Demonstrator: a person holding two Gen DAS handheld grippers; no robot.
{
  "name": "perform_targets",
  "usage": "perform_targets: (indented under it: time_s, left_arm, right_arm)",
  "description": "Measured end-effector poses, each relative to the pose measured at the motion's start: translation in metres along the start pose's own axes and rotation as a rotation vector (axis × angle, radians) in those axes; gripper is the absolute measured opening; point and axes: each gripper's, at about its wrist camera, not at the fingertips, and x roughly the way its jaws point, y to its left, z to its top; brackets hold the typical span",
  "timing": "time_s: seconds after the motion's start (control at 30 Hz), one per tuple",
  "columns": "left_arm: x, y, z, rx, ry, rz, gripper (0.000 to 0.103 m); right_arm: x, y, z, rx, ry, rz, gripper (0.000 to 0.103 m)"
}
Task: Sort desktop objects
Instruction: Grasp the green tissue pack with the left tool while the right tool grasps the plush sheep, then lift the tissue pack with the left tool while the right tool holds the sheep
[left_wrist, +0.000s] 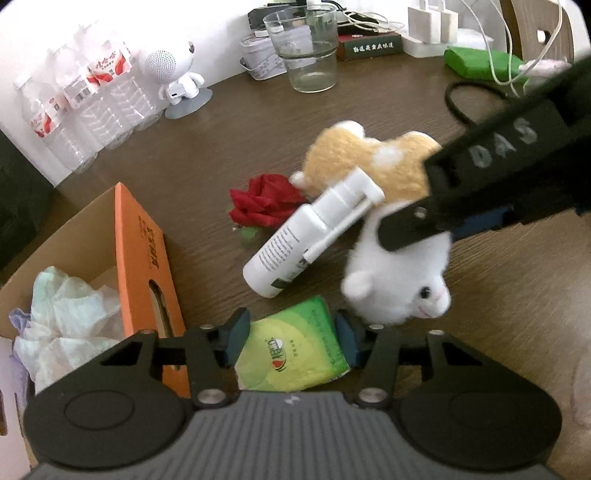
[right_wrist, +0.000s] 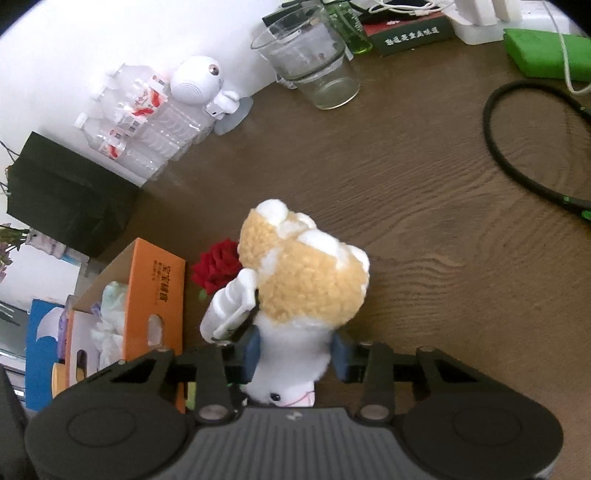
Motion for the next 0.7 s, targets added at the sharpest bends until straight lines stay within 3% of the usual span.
perform_targets:
  time_s: [0.23, 0.27, 0.3, 0.33, 0.37, 0.47, 0.53, 0.6, 0.67, 0.7]
  left_arm:
    - [-0.014, -0.006, -0.005, -0.016, -0.012, -0.073, 0.043]
    - [-0.017, -0.008, -0.006, -0.014, -0.015, -0.083, 0.039]
    - [-0.019, -0.010, -0.007, -0.012, -0.018, -0.094, 0.028]
    - [-0.023, -0.012, -0.008, -0.011, -0.021, -0.106, 0.010]
    - [-0.024, -0.014, -0.010, -0.017, -0.017, -0.117, 0.002]
    - [-0.024, -0.018, -0.014, -0.021, 0.005, -0.137, 0.002]
    - [-0.024, -0.019, -0.018, -0.037, 0.018, -0.133, 0.008]
    - [-0.031, -0.019, -0.020, -0.050, -0.002, -0.113, 0.027]
    - [-0.039, -0.019, -0.020, -0.053, -0.032, -0.062, 0.067]
    - [-0.041, -0.019, -0.019, -0.050, -0.049, -0.026, 0.071]
  right_arm:
    - [-0.030, -0.020, -0.018, 0.037, -0.008, -0.020, 0.035]
    - [-0.035, -0.022, -0.021, 0.041, -0.007, -0.023, 0.035]
    - [-0.038, -0.025, -0.025, 0.045, -0.005, -0.027, 0.035]
    - [-0.042, -0.027, -0.029, 0.047, -0.003, -0.032, 0.035]
    - [-0.046, -0.030, -0.033, 0.051, -0.001, -0.037, 0.035]
    - [-0.053, -0.035, -0.042, 0.057, 0.007, -0.044, 0.035]
    - [-0.055, -0.037, -0.047, 0.057, 0.012, -0.047, 0.035]
    - [-0.057, -0.037, -0.050, 0.052, 0.015, -0.048, 0.035]
    - [-0.059, -0.035, -0.052, 0.036, 0.014, -0.050, 0.036]
    - [-0.059, -0.034, -0.053, 0.032, 0.015, -0.048, 0.036]
